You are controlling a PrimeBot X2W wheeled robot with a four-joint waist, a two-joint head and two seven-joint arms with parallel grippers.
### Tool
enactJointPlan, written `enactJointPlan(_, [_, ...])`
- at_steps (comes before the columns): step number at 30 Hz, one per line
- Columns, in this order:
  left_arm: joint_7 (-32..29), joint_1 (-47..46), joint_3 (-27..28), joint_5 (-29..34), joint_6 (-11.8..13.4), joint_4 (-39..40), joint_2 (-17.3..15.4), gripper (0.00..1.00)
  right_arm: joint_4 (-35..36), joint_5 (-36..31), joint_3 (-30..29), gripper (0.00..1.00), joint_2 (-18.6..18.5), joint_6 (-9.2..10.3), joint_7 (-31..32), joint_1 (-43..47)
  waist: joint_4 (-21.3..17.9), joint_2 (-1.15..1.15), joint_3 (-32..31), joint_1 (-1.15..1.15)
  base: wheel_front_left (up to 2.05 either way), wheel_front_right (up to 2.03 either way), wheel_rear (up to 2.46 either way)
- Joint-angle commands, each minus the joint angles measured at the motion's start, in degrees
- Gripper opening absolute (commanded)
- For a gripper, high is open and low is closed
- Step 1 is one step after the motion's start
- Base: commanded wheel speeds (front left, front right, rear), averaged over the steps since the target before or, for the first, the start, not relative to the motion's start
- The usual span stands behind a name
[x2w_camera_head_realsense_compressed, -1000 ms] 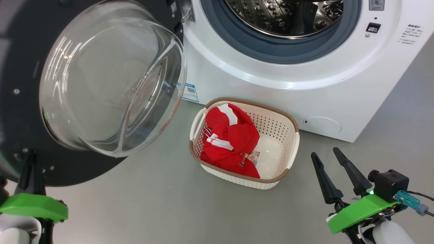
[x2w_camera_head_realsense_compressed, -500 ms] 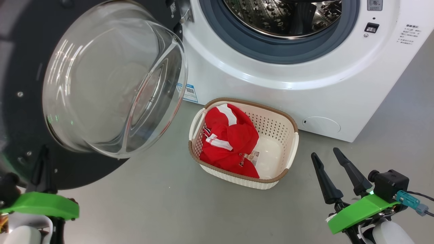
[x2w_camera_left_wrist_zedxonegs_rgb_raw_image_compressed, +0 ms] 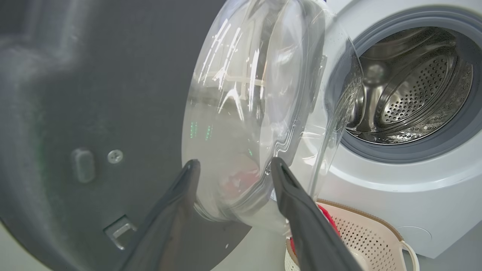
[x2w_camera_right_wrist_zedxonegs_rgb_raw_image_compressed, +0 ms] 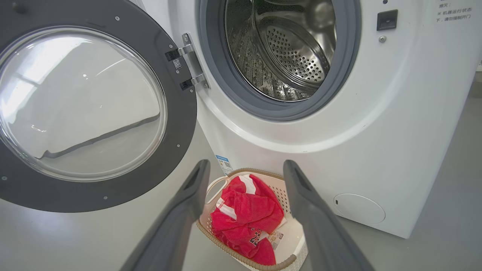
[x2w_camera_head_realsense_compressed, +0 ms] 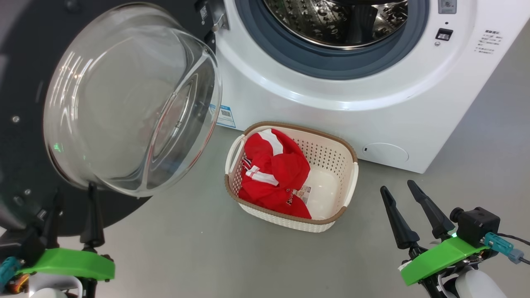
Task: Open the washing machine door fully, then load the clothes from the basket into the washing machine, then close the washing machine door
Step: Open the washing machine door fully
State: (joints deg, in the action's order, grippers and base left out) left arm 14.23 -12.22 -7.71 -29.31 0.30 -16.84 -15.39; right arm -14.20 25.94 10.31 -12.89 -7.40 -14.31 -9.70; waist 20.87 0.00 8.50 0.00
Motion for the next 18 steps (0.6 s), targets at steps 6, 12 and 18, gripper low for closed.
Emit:
enactJointPlan(6, [0.7, 0.4, 1.0, 1.3, 0.6, 4.1, -1.0, 1.00, 1.4, 1.0, 1.2, 1.00, -0.4, -0.09, -0.7, -1.1, -1.5, 0.00, -0.6, 0.00, 0.00, 0.00, 0.00])
enactJointPlan(12, [0.7, 1.6, 0.0, 1.7, 1.0, 6.6, -0.1, 1.00, 1.6, 1.0, 1.1, 1.00, -0.4, -0.09, -0.7, -0.9, -3.4, 0.00, -1.2, 0.00, 0.00, 0.00, 0.00])
enactJointPlan(18, [0.7, 2.4, -1.2, 2.1, 0.9, 8.8, 0.8, 1.00, 1.7, 0.9, 1.1, 1.00, -0.4, -0.09, -0.7, -0.7, -6.1, 0.00, -1.7, 0.00, 0.00, 0.00, 0.00])
